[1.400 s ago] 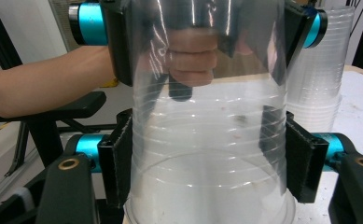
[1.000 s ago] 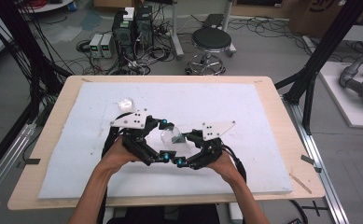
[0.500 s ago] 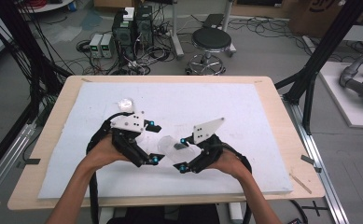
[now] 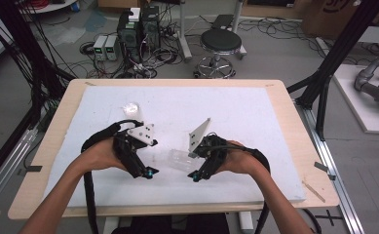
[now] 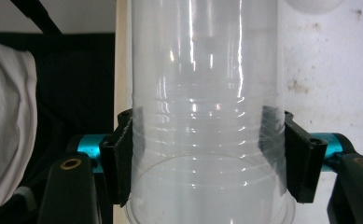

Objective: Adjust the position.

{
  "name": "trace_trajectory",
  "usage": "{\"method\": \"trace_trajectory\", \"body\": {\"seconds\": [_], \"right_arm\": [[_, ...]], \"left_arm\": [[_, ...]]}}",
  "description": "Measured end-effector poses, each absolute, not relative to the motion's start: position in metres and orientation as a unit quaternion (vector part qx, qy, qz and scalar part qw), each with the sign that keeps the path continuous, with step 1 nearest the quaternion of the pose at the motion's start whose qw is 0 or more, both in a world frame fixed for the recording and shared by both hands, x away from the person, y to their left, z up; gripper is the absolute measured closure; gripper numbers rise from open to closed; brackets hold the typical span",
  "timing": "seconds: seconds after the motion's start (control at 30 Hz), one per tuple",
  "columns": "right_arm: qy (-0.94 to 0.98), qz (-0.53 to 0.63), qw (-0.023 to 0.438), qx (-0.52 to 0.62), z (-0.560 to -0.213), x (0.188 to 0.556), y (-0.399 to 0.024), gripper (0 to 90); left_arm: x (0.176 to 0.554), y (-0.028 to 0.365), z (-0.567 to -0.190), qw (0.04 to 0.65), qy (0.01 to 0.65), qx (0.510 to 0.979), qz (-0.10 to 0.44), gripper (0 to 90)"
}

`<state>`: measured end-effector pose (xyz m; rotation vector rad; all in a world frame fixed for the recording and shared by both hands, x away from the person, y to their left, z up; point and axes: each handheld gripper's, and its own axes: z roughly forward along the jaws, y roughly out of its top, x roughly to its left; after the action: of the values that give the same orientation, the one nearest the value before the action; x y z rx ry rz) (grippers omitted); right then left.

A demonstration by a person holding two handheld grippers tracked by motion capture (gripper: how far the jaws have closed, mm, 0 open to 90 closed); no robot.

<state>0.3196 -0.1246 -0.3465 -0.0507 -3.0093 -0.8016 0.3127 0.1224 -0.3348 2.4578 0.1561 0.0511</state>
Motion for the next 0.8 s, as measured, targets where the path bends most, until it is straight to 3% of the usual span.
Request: {"method": "trace_trajectory", "body": {"seconds": [0.8], "right_arm": [[-0.981, -0.195, 0.008, -0.01, -0.343, 0.318, -0.118, 31.9]], "left_arm": [[0.318, 0.079, -0.342, 0.333, 0.021, 0.943, -0.003, 16.8]]}}
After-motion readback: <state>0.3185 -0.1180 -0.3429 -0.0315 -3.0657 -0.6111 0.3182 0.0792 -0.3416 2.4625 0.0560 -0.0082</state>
